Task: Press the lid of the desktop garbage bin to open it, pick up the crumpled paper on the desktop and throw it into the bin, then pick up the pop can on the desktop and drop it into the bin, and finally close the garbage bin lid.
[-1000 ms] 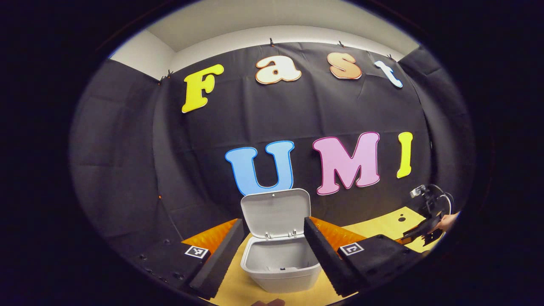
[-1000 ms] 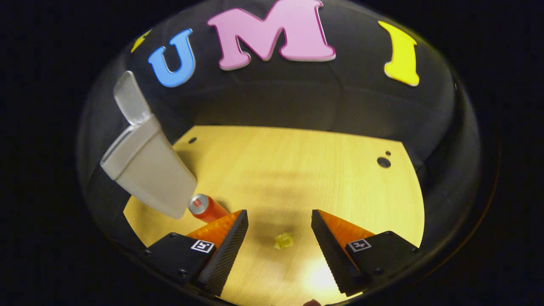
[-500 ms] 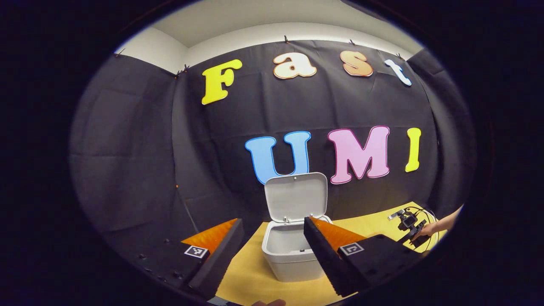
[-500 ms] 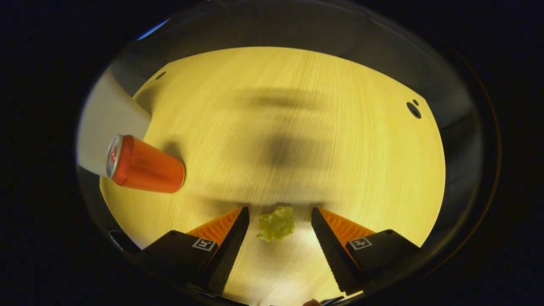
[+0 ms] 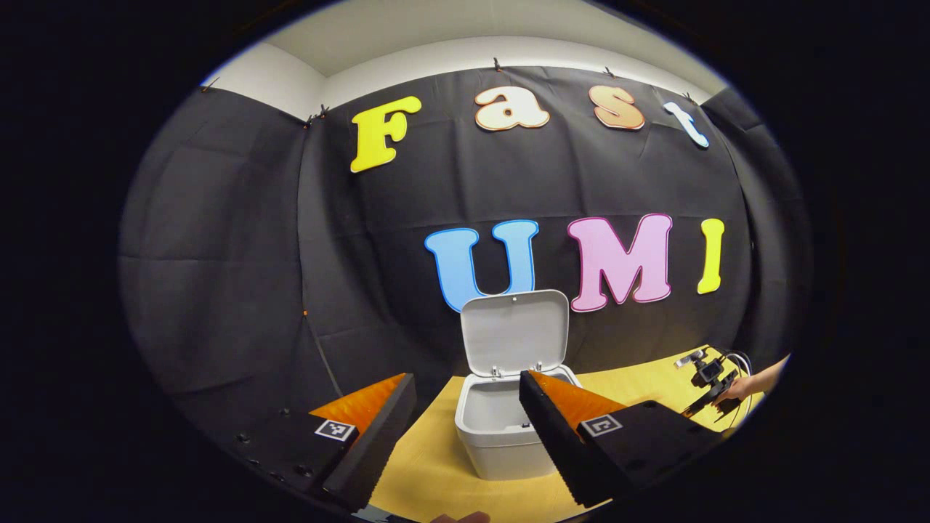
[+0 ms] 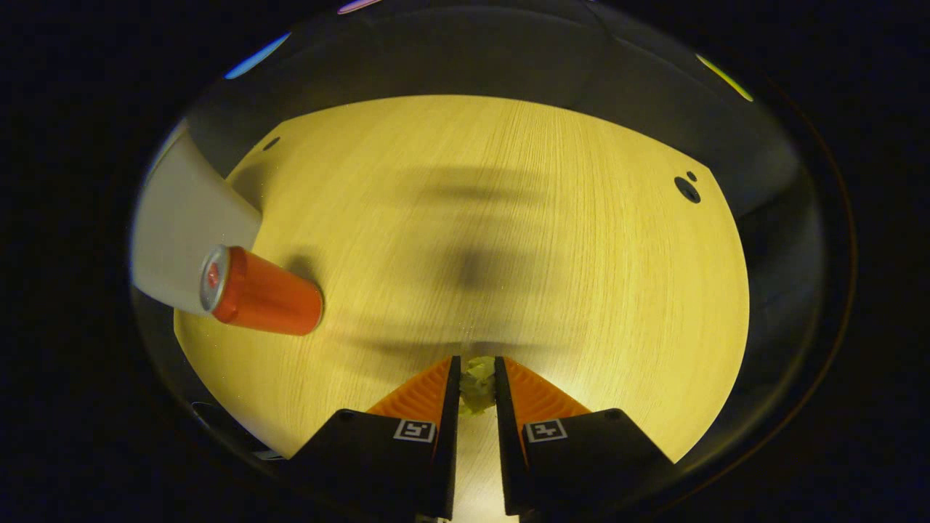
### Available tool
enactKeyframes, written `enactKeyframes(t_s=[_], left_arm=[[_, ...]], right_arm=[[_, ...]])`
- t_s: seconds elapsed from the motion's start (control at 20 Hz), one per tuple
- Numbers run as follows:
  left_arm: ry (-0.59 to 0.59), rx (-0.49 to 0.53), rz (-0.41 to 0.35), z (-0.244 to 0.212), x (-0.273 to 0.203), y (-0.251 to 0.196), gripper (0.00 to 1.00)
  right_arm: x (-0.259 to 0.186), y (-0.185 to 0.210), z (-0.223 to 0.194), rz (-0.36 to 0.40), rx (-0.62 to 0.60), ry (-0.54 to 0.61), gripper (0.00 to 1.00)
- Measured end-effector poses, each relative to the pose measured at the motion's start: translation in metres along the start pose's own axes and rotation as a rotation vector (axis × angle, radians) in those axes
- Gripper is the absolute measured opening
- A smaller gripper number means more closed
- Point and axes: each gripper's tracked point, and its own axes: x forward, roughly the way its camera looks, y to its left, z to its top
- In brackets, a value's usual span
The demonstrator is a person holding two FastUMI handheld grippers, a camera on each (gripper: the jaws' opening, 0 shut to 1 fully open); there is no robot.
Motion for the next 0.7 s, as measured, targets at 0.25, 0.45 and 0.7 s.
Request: enactKeyframes(t_s=[0.25, 0.45, 0.7], left_arm=[[-0.007, -0.016, -0.037, 0.001, 0.002, -0.011, 0.96], [-0.012, -0.018, -0.048, 0.000, -0.001, -0.016, 0.96], [-0.016, -0.022, -0.026, 0.000, -0.014, -0.008, 0.96]], right_arm=[[-0.078, 0.033, 0.078, 0.130, -0.020, -0.278, 0.30], [-0.166, 0.091, 0.151, 0.268, -0.149, -0.587, 0.30], [-0.248, 0.147, 0.182, 0.487, -0.263, -0.835, 0.29]])
